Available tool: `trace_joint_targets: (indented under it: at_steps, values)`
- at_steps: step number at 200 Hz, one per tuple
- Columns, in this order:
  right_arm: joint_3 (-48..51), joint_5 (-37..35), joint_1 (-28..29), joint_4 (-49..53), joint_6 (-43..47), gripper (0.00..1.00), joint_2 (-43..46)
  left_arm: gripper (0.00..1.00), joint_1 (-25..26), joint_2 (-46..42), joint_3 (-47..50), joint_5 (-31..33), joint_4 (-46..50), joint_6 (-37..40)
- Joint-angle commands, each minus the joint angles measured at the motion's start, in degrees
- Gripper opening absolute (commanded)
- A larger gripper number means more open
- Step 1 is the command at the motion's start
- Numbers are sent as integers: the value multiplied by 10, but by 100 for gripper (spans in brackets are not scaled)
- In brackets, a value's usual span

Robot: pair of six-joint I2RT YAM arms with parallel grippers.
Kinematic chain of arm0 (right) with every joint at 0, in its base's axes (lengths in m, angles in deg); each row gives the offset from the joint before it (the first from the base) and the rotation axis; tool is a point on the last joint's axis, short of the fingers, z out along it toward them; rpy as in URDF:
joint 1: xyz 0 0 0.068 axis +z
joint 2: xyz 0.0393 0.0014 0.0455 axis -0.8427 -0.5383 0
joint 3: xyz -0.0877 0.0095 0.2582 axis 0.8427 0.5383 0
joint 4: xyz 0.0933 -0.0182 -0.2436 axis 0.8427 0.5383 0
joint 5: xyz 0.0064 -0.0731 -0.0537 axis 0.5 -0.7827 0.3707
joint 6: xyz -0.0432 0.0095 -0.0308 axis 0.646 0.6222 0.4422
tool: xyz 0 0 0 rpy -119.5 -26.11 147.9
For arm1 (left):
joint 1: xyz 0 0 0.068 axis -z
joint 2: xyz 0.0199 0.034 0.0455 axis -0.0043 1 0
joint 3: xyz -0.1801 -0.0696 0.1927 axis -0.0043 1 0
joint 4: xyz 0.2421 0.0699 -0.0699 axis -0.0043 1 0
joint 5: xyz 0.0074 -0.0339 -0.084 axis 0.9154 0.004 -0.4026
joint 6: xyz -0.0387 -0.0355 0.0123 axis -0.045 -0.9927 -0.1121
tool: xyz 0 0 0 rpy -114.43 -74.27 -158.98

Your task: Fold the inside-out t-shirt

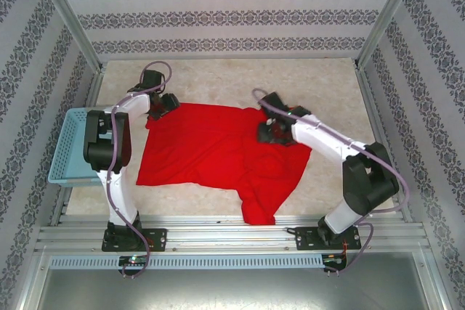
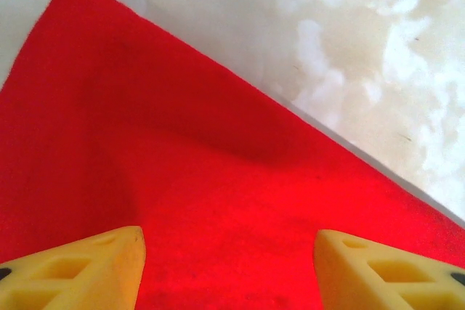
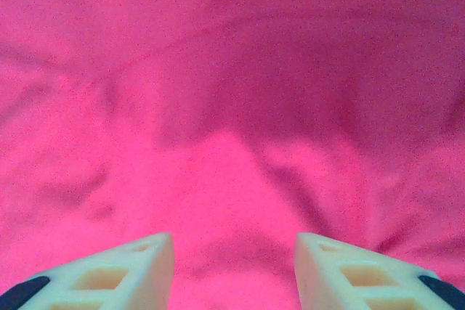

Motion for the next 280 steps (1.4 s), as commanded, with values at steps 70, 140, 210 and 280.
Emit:
trace_joint_targets:
  at_steps: [70, 140, 210, 280]
  values:
    - [-107, 93, -166, -35, -4, 48, -211, 62, 27, 31, 10, -20, -19, -6]
    - [-258, 86, -239, 4, -15, 47, -321, 62, 26, 88, -35, -31, -44, -47]
    - [-495, 96, -276, 62, 1, 47, -452, 62, 25, 146, -109, -43, -47, -67]
    - [-719, 102, -285, 173, 45, 51, -507, 63, 35, 117, -204, -5, 101, -30]
